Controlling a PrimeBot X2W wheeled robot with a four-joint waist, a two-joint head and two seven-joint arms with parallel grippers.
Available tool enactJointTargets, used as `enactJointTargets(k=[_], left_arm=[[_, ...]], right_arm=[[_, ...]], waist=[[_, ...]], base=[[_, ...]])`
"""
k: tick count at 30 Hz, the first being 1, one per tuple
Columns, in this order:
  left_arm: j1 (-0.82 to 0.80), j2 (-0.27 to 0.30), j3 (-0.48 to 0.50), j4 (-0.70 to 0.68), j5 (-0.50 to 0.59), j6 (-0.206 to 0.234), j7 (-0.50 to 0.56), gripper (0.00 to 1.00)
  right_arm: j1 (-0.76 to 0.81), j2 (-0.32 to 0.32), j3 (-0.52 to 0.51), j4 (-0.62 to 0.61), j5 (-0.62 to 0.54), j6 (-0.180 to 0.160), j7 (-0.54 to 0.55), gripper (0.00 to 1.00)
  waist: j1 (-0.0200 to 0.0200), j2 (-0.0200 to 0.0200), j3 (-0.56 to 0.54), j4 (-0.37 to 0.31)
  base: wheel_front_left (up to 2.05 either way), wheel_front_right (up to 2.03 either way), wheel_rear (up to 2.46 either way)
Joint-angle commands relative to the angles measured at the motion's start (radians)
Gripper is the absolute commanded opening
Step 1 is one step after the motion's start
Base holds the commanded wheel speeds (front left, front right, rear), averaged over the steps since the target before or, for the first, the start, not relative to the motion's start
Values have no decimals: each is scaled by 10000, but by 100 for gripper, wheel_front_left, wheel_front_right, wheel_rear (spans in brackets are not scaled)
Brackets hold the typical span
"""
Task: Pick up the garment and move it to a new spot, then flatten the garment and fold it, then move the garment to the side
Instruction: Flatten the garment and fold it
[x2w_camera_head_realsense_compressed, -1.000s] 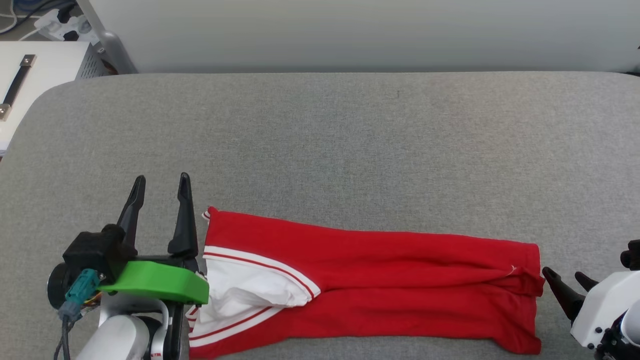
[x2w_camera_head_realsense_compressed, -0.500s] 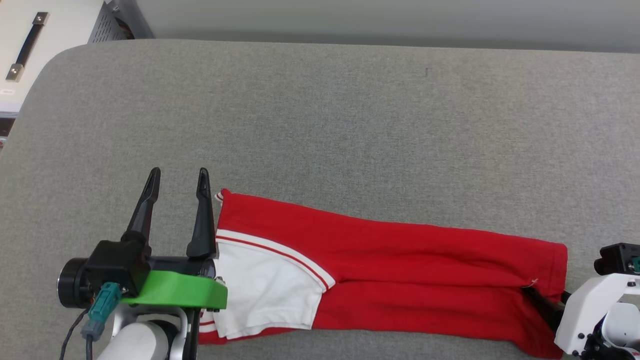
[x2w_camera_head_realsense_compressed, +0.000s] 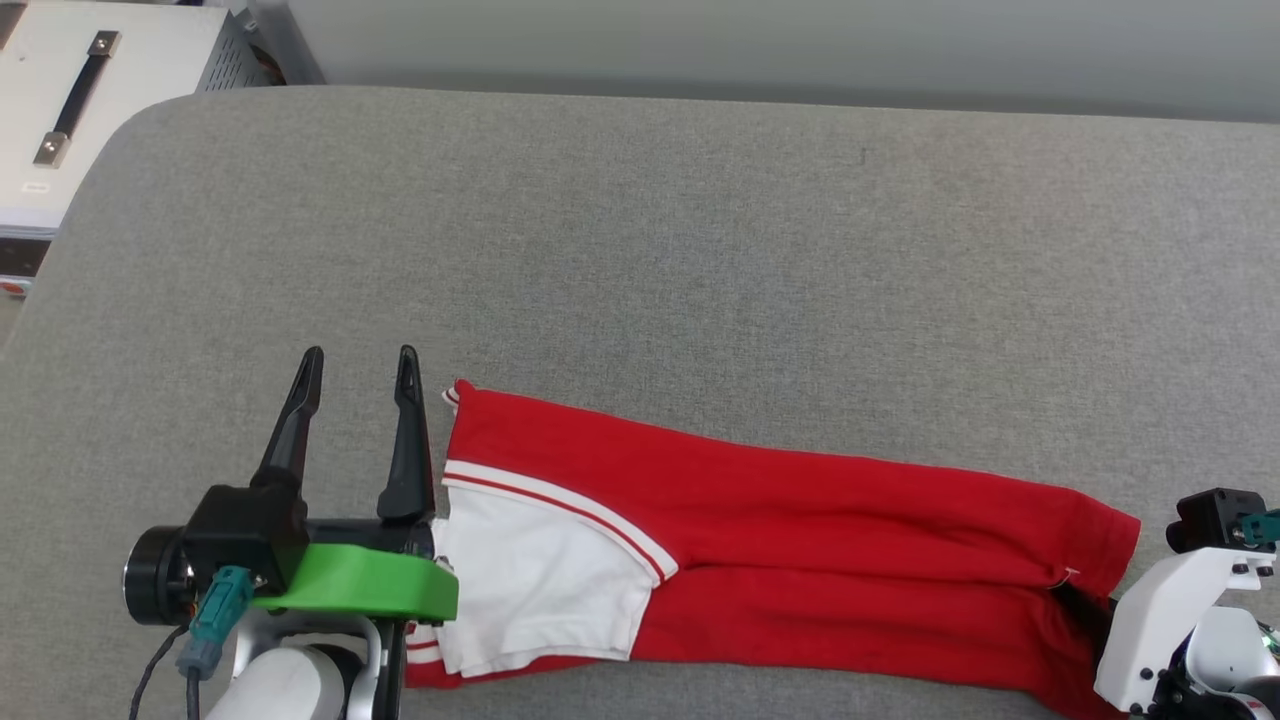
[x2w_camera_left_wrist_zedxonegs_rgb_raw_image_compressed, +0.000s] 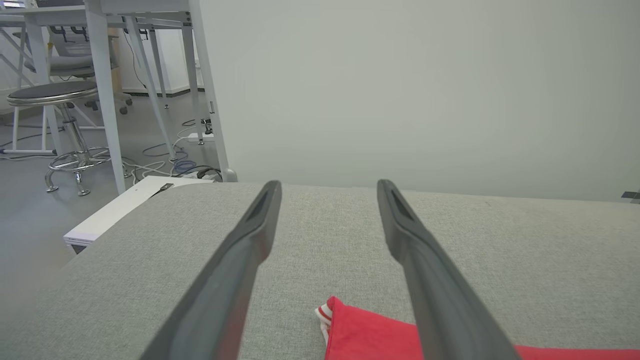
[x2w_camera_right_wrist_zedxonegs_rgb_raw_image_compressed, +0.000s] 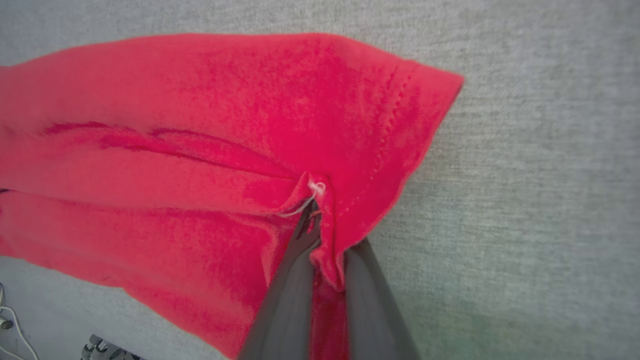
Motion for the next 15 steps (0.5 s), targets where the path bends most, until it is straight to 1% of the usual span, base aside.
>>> enactJointTargets(k=[1, 8, 15], left_arm=[[54, 26, 68, 21, 54, 85, -51, 100], [370, 185, 118, 71, -42, 164, 79, 100], [706, 243, 104, 1, -144, 280, 212, 100]], right_arm=[[13, 55, 101, 192, -31, -7, -2, 0], [-131, -184, -197, 211, -144, -7, -339, 0], [-63, -504, -863, 426, -176, -7, -481, 0]], waist=[[0, 0, -205, -31], [0, 0, -774, -188], [0, 0, -1139, -455]], base=[[0, 0, 0], [0, 0, 0], [0, 0, 0]])
